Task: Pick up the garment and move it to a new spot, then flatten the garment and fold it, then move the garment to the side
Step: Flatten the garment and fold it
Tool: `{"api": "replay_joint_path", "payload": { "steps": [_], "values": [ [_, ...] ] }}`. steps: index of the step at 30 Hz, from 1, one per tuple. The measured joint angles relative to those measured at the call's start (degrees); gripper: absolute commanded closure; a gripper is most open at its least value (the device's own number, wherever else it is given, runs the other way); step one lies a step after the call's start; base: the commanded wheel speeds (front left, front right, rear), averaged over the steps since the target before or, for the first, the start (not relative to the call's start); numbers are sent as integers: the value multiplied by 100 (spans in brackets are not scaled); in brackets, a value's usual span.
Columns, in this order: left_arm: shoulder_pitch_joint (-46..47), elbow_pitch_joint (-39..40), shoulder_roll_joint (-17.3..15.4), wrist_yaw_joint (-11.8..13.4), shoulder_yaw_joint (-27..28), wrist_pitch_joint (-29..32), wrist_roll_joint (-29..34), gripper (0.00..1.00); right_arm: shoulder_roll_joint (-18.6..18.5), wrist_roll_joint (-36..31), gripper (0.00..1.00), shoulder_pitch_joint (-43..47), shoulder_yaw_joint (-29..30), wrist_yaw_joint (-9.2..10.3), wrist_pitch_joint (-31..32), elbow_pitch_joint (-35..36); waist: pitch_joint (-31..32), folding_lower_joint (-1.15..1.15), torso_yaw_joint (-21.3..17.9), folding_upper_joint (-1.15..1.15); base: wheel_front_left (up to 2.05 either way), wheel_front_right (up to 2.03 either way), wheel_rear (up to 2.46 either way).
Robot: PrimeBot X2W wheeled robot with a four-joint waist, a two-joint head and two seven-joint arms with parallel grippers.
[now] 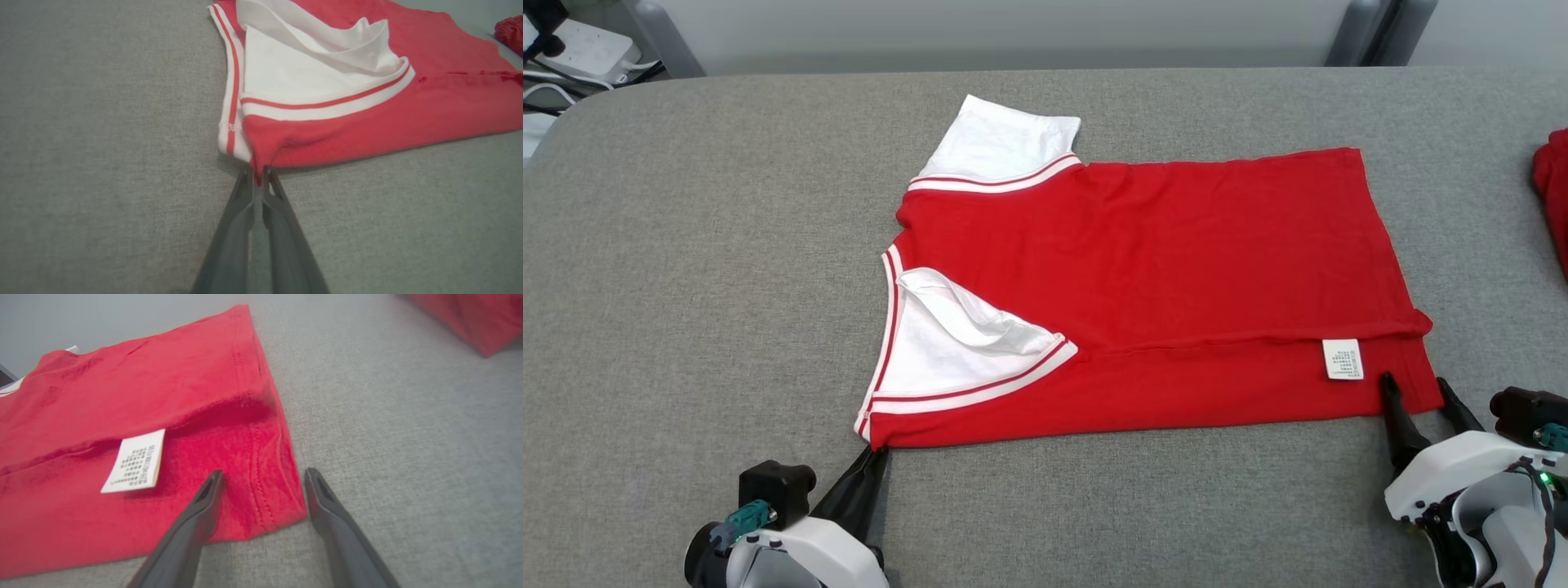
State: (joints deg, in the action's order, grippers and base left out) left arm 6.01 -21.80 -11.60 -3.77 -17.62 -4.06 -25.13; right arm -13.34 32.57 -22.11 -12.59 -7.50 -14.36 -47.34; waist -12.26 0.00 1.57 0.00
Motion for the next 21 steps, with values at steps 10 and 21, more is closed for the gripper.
{"api": "replay_joint_path", "payload": {
  "steps": [10,21],
  "values": [
    [-4,153,-16,33,-76,26,0,100,-185,331,100,-164,-377,-2,-34,-163,1,0,70,0,0,0,0],
    [-667,935,-190,87,-143,56,-10,100,-410,374,100,745,-258,-1,-30,726,72,0,-19,0,0,0,0]
  ]
}}
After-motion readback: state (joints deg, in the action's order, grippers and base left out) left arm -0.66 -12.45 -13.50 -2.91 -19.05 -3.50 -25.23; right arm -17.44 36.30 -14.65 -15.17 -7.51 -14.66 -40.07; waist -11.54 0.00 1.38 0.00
